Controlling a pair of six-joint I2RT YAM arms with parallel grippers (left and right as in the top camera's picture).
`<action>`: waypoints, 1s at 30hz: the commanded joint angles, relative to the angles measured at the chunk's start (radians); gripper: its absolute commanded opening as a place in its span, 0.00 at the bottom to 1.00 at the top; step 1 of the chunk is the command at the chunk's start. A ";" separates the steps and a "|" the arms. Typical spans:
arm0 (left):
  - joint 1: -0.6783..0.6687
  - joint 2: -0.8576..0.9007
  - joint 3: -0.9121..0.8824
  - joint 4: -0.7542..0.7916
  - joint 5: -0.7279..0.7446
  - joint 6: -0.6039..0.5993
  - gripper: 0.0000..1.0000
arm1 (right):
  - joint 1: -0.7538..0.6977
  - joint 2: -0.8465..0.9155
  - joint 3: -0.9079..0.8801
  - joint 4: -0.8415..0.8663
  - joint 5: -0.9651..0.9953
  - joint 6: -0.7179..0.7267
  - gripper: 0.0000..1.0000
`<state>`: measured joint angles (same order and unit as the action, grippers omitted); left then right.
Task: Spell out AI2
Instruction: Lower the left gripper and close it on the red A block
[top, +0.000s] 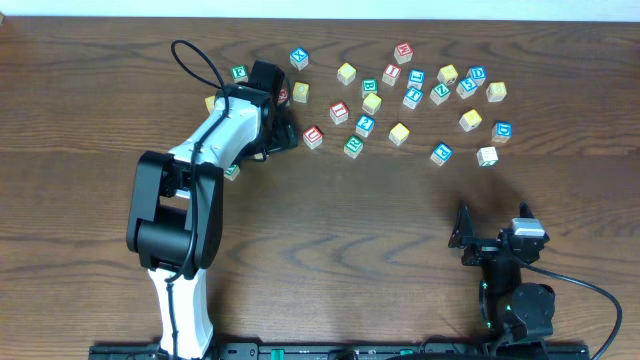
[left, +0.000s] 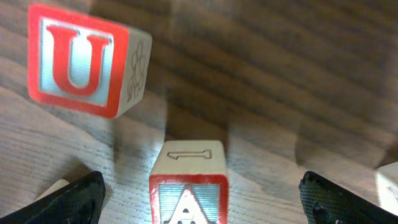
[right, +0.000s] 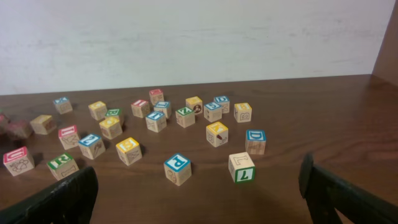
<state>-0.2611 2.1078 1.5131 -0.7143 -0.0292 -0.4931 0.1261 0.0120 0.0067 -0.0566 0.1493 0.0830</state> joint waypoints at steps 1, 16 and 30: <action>0.000 0.002 -0.004 0.014 -0.008 0.013 0.98 | -0.010 -0.005 -0.001 -0.005 0.001 -0.002 0.99; 0.000 0.003 -0.004 0.028 -0.009 0.013 0.55 | -0.010 -0.005 -0.001 -0.005 0.001 -0.002 0.99; 0.000 0.004 -0.004 0.027 -0.009 0.014 0.39 | -0.010 -0.005 -0.001 -0.005 0.001 -0.002 0.99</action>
<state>-0.2611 2.1078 1.5131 -0.6842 -0.0292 -0.4816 0.1261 0.0120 0.0067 -0.0566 0.1493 0.0830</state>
